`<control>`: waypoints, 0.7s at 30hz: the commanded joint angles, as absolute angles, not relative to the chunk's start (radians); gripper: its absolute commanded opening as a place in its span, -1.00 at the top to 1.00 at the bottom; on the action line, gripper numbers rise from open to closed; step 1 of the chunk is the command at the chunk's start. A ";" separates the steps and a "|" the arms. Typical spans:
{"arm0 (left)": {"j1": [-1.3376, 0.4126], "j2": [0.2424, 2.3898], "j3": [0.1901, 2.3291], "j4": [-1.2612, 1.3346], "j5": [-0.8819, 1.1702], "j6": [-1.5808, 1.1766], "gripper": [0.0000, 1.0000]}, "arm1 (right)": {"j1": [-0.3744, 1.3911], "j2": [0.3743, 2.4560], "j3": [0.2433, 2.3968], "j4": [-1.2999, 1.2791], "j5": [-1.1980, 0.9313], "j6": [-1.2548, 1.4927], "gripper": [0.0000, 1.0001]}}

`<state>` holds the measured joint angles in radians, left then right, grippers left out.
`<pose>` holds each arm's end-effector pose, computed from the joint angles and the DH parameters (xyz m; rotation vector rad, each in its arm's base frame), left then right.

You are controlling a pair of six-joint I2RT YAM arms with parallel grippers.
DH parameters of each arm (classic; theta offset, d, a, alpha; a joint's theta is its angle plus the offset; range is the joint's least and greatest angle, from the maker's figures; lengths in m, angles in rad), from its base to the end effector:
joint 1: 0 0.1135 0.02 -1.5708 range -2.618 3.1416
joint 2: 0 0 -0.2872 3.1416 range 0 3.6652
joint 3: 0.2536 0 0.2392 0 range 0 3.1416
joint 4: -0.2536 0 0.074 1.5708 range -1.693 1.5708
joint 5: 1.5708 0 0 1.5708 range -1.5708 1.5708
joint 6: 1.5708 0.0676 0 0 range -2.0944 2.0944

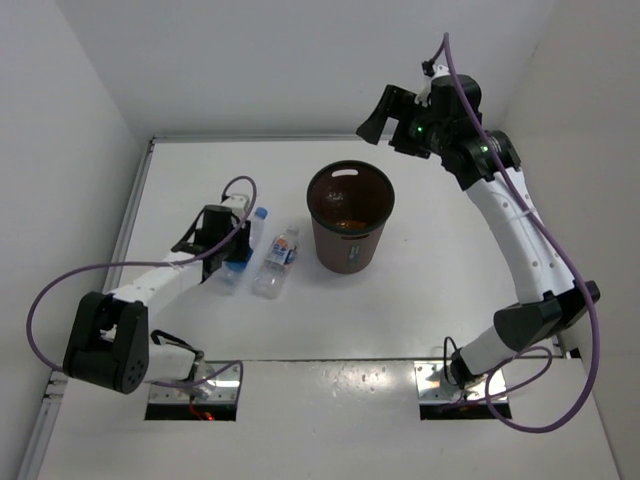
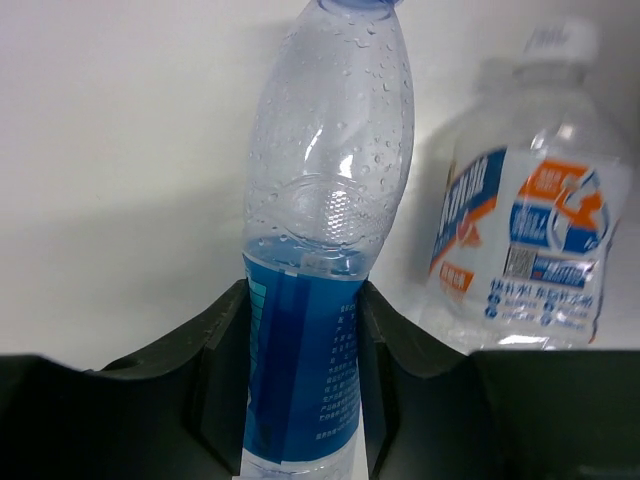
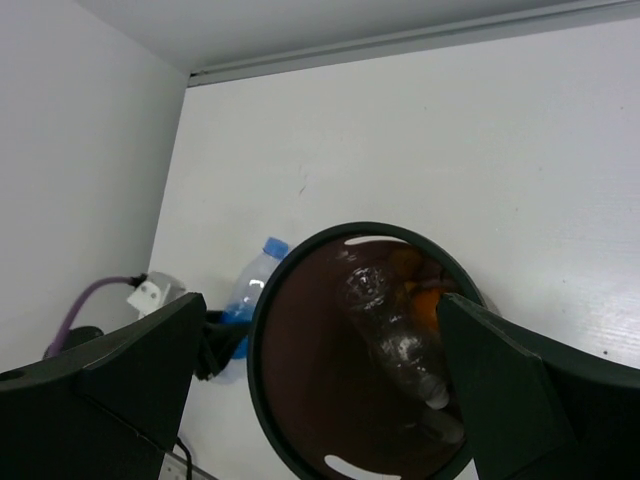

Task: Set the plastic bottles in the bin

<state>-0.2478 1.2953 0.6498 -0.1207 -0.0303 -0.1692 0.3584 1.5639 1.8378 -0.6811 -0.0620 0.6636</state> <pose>0.2574 -0.0630 0.2003 0.0770 2.3417 -0.1716 0.3306 0.1283 0.4651 0.2703 2.0322 0.7147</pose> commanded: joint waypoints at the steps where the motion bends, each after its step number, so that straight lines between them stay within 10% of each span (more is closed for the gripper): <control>1: -0.255 1.295 0.727 -0.095 -0.086 -0.156 0.52 | 0.348 1.517 1.816 -0.637 -0.078 0.687 -1.00; 21: -0.334 1.295 1.311 0.189 -0.091 -0.414 0.58 | 0.319 1.471 1.758 -0.618 -0.097 0.733 -1.00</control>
